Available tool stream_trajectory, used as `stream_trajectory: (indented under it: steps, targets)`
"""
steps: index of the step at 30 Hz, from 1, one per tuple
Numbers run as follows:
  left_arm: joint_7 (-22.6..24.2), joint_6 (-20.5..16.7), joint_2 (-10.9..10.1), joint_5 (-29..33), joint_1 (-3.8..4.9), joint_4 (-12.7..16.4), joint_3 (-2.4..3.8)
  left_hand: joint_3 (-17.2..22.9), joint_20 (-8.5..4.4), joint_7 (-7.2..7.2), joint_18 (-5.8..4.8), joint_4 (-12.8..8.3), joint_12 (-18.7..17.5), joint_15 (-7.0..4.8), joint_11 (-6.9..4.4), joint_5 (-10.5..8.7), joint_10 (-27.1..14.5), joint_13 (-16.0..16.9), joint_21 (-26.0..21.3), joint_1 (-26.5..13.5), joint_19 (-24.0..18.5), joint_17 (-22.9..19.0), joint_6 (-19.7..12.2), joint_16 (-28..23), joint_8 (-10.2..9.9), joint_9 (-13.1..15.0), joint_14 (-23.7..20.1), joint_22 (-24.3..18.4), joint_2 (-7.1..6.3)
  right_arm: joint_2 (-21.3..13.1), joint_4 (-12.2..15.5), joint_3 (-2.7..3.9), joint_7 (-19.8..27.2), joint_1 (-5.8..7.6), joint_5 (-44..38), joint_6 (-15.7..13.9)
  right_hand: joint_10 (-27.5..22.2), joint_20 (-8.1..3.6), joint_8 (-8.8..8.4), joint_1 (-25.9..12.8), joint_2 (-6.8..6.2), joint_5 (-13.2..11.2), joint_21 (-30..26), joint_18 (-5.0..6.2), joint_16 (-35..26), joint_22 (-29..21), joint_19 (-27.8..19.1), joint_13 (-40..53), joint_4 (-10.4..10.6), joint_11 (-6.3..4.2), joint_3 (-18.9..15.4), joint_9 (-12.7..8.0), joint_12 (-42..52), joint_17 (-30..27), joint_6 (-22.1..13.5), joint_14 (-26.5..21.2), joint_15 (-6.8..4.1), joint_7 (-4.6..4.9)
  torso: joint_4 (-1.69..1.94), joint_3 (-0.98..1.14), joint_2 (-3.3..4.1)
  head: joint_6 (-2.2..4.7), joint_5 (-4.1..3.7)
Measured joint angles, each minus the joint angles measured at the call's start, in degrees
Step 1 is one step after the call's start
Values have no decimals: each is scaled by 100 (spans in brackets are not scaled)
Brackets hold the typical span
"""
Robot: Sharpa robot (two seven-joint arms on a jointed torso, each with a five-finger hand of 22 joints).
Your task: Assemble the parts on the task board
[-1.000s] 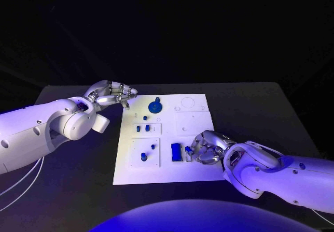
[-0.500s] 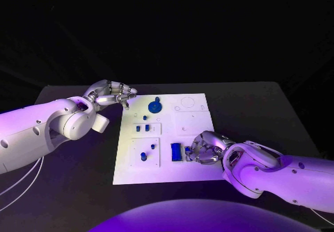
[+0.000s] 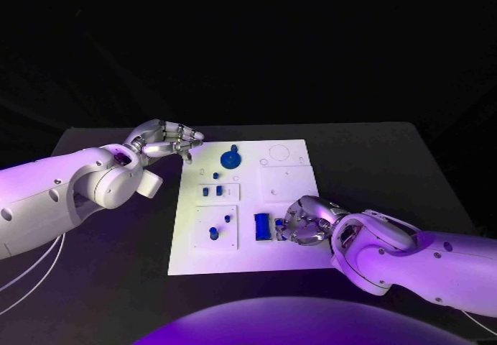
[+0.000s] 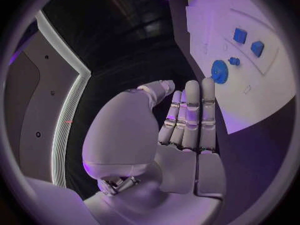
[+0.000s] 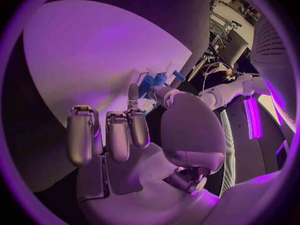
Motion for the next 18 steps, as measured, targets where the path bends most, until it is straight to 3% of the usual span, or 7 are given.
stream_trajectory:
  steps: [14, 18]
  targets:
    - [20, -12, 2, -11, 0, 5, 0, 0, 0, 0, 0, 0, -1, 0, 0, 0, 0, 0, 0, 0, 0, 0, 0, 0, 0, -1, 0, 0, 0, -3, -37, 0, 17, 0, 13, 18, 0, 1, -35, -189, 52, 0, 0, 0, 0, -1, 0, 0, 96, 0, -160, -23, 0, 0, 20, 0, 0, 19, 1, -2, 1, 4, -5]
    - [34, -18, 3, -17, 0, 5, 0, 0, 0, 0, 0, 0, -2, 0, 0, 0, 0, 0, 0, 0, 0, 0, 0, 0, 0, -1, 0, 0, 0, -4, -41, 0, 29, 0, 28, 26, 0, 1, -51, -412, 31, -17, 0, 0, 0, -1, 0, 0, 100, 0, -394, -40, 0, 0, 20, 0, 0, 19, -2, -1, 1, 4, -5]
